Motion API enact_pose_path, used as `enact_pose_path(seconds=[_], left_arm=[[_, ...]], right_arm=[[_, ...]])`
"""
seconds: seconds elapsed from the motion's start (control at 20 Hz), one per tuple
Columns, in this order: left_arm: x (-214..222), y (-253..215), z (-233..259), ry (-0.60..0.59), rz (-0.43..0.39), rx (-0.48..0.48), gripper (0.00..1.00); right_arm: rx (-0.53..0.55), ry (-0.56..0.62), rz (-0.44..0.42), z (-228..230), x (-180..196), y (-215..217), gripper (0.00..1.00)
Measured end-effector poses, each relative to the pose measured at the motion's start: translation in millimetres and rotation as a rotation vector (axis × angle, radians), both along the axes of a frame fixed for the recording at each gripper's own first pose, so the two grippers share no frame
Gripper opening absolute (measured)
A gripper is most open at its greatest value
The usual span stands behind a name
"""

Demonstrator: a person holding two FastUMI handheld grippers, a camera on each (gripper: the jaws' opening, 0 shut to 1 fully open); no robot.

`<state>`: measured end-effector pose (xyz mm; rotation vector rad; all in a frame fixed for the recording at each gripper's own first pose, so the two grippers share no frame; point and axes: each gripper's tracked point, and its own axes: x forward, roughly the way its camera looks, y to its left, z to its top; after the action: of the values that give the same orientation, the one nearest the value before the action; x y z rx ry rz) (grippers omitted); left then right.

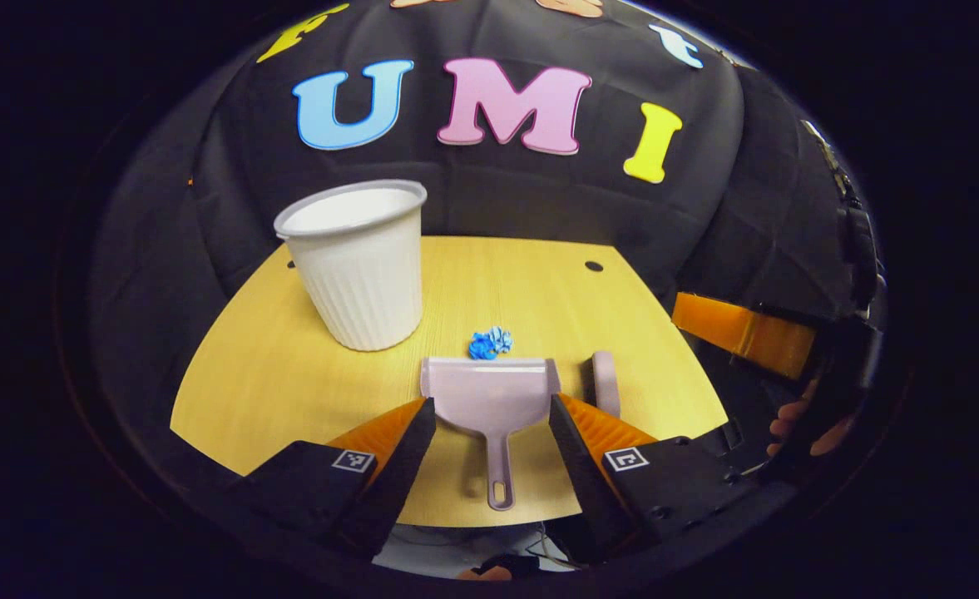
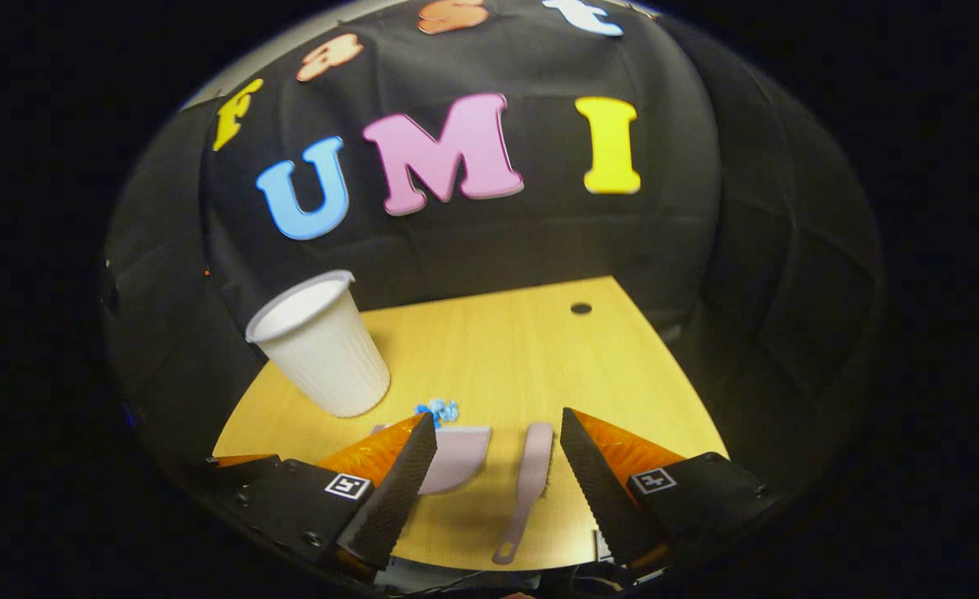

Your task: Pick up the small broom and dustpan from the desktop, sweep the trash into the dustpan with the broom, and then empty the trash into the garbage bin.

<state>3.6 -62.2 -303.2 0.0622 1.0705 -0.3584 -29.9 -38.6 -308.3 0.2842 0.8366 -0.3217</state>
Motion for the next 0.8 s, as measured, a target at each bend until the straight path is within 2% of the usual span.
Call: enact_pose_path(seconds=[0.1, 0.25, 0.45, 0.65, 0.8], left_arm=[[-1.6, -8.6, -24.0, 0.092, -0.010, -0.006, 0.83], [-5.6, -9.2, -55.8, 0.220, -0.042, 0.075, 0.83], [-3.8, -6.0, -88.2, 0.403, -0.037, 0.134, 0.83], [1.8, -16.5, -115.5, 0.532, -0.055, 0.203, 0.83], [3.3, -30.4, -130.3, 0.603, -0.053, 0.209, 0.83]], right_arm=[[0.023, 0.139, -0.010, -33.4, -12.9, -4.8, 0.98], [0.075, 0.312, -0.028, -80.7, -29.3, -4.1, 0.98], [0.134, 0.518, -0.026, -124.5, -47.7, 2.8, 0.99], [0.163, 0.658, -0.022, -156.9, -58.6, 11.2, 0.99], [0.207, 0.740, -0.026, -173.7, -63.5, 19.9, 0.99]])
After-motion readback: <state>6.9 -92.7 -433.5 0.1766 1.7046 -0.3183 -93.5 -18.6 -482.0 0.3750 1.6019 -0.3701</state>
